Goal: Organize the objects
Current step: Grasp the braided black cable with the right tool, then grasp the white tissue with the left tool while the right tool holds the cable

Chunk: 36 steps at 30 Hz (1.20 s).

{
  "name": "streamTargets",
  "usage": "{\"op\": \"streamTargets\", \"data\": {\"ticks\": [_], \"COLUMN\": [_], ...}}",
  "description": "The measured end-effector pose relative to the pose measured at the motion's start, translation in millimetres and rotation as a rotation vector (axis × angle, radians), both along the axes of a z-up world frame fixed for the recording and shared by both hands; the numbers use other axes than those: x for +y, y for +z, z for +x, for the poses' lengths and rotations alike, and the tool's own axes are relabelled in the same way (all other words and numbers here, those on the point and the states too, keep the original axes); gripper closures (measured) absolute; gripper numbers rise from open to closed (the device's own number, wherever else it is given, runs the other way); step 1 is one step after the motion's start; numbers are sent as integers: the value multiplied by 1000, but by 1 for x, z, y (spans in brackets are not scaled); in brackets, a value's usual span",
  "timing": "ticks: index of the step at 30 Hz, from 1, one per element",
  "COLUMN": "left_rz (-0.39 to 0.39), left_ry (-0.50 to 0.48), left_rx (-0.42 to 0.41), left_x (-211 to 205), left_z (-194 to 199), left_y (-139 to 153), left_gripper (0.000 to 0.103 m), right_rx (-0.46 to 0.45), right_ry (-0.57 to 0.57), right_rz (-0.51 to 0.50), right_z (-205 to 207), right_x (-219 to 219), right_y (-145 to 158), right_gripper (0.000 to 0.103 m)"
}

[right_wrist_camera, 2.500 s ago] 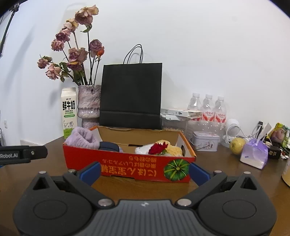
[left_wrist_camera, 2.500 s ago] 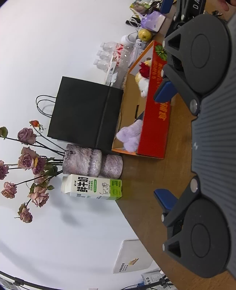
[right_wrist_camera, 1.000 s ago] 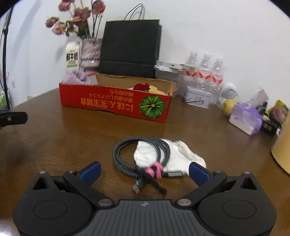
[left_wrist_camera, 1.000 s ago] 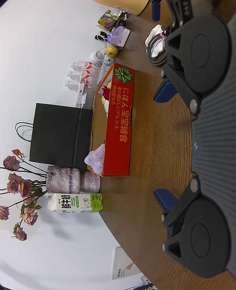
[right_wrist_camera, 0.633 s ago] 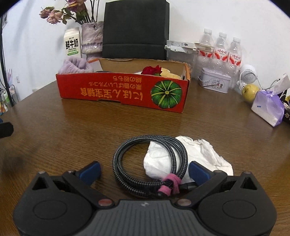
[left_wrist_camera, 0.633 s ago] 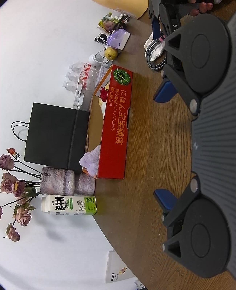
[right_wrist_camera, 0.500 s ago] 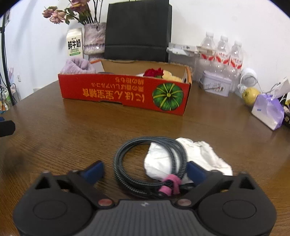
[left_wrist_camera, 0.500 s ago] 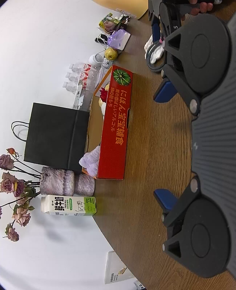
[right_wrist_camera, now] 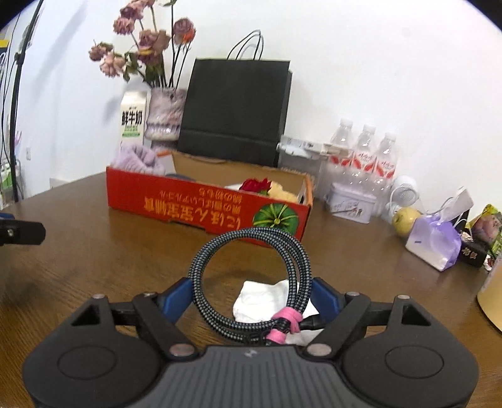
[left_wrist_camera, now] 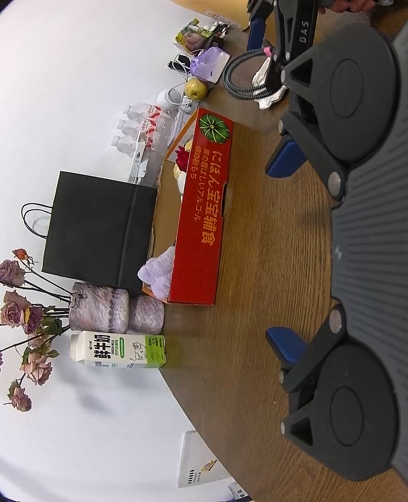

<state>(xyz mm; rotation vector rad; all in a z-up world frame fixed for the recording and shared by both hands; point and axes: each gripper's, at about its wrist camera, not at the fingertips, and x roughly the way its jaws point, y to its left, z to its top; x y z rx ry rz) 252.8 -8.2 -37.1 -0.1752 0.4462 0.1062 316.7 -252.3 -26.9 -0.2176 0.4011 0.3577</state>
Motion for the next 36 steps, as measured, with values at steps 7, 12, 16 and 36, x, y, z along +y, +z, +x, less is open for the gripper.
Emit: {"op": "streamTargets", "data": {"ticks": [7, 12, 16, 36], "left_rz": [-6, -8, -9, 51], "left_ry": [0, -2, -4, -133], "left_rx": [7, 21, 34, 128], "left_x": [2, 2, 2, -64], "left_z": [1, 3, 5, 33], "left_y": [-1, -2, -4, -9], "left_gripper": [0, 0, 0, 0], "right_rx": [-62, -89, -102, -124], "right_ry": [-39, -91, -125, -216], "right_rz": [49, 73, 81, 119], "right_z": [-17, -26, -28, -11], "right_x": [-15, -31, -45, -129], "right_y": [4, 6, 6, 7], "right_gripper": [22, 22, 22, 22]}}
